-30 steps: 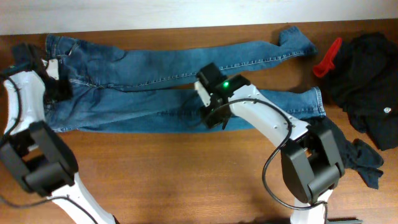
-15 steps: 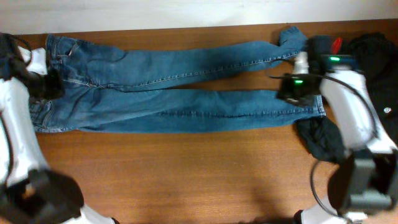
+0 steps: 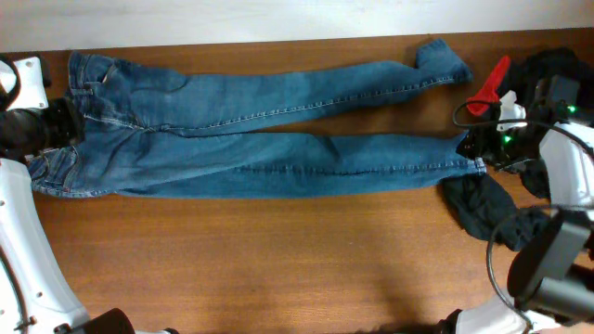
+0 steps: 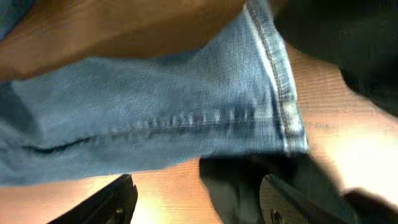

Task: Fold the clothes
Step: 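Move the right gripper to the lower leg hem and grasp it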

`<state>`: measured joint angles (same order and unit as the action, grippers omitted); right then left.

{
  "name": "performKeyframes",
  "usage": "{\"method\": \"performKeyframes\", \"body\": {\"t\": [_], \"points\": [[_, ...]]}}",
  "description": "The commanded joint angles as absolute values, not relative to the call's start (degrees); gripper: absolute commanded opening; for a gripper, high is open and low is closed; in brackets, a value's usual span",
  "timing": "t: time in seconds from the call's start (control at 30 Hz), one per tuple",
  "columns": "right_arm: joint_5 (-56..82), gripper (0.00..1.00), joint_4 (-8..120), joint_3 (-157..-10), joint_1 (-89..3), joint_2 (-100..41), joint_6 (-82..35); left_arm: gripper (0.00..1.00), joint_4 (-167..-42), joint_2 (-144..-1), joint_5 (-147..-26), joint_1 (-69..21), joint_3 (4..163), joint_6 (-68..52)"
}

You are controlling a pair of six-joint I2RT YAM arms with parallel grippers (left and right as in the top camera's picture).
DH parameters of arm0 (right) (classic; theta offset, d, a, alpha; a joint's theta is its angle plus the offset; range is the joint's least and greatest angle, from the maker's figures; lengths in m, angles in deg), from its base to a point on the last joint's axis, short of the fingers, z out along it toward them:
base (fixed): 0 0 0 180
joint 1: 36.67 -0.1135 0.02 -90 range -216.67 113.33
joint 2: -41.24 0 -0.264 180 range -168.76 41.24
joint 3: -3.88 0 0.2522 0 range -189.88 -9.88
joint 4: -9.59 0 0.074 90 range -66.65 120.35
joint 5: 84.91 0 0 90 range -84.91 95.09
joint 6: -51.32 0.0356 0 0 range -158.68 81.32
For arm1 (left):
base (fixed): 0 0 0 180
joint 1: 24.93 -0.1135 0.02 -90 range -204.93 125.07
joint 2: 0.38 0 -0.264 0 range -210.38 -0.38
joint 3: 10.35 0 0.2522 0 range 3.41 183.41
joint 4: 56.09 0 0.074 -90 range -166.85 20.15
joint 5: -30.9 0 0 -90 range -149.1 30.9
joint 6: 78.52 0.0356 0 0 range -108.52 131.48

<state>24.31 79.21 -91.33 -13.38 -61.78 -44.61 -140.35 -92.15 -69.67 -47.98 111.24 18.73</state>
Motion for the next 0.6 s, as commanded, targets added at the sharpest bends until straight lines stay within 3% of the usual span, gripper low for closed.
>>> {"method": "performKeyframes", "body": {"t": [0.0,0.57], "points": [[25.47,0.7,74.88,-90.96,-12.33,-64.23,-46.87,0.42,-140.29,-92.19,-70.52,-48.17,111.13,18.2],[19.79,0.71,65.72,-90.96,-11.43,-72.82,-49.42,0.42,-139.19,-92.3,-70.52,-46.82,111.09,18.23]]}}
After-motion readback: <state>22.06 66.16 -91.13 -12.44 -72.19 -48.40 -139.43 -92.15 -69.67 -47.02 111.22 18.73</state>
